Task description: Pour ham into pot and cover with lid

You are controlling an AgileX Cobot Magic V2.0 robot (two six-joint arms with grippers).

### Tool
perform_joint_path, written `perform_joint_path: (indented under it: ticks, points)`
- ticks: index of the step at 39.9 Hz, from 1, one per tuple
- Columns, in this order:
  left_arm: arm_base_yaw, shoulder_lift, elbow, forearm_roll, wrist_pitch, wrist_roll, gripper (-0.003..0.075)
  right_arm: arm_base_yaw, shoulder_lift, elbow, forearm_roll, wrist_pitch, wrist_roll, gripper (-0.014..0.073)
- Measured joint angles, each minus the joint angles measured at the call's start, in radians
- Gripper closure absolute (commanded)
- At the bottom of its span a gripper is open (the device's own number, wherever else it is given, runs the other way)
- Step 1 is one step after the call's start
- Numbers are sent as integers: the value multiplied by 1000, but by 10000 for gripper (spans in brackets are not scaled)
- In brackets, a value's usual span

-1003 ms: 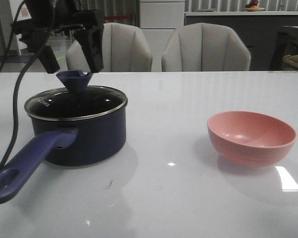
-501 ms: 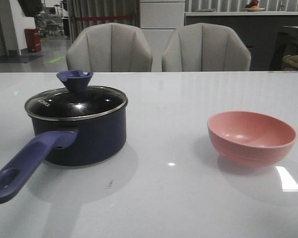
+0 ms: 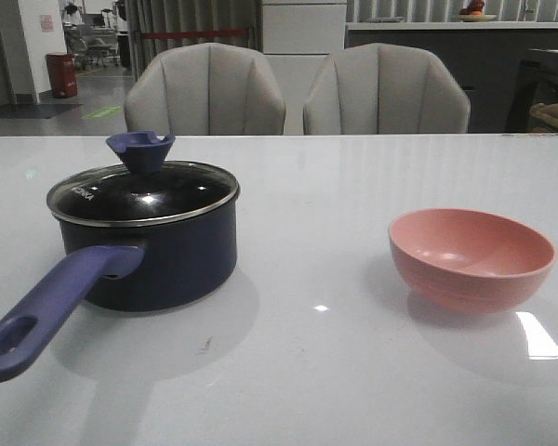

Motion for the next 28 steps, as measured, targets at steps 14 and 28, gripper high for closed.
perform_joint_path:
  ticks: [14,28]
  points:
    - [0,-580,385,0,-119,0,131,0,0,0,0,0,0,446]
    - [0,-792,531,17,-277,0,587,0,0,0,0,0,0,446]
